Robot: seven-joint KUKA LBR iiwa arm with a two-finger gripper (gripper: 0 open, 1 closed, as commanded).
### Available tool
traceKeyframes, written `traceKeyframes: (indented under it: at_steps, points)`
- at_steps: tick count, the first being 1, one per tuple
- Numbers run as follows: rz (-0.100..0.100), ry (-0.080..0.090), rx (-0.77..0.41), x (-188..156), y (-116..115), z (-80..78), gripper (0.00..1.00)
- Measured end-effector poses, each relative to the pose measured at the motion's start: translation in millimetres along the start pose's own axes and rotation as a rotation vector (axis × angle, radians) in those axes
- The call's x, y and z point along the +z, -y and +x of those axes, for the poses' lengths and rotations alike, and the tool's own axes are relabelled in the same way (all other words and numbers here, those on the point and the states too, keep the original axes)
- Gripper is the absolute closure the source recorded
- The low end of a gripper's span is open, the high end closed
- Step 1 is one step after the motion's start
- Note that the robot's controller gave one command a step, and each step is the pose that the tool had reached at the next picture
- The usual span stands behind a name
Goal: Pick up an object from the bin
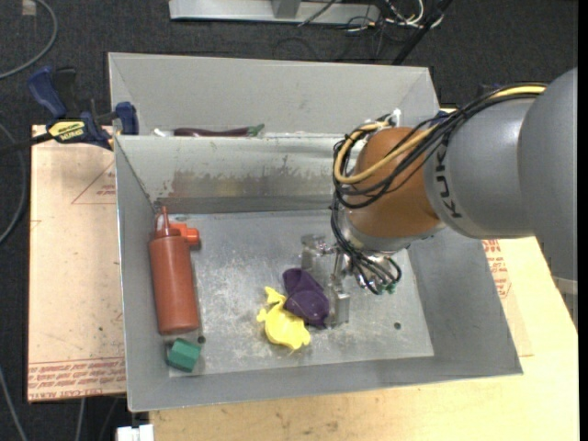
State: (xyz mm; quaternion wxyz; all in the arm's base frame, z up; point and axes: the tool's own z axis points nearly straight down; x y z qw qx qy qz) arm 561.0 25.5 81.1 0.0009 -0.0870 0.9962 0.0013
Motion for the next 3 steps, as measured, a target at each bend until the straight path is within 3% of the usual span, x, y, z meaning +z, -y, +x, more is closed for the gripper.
traceKeyframes:
  at_steps: [1, 2, 3]
  points:
    - [-0.002, 0.008, 0.052, 11, -39, -20.2, 1.0]
    - [-0.002, 0.008, 0.052, 11, -39, -20.2, 1.0]
    - [-0.003, -0.002, 0.053, -24, -38, -23.7, 1.0]
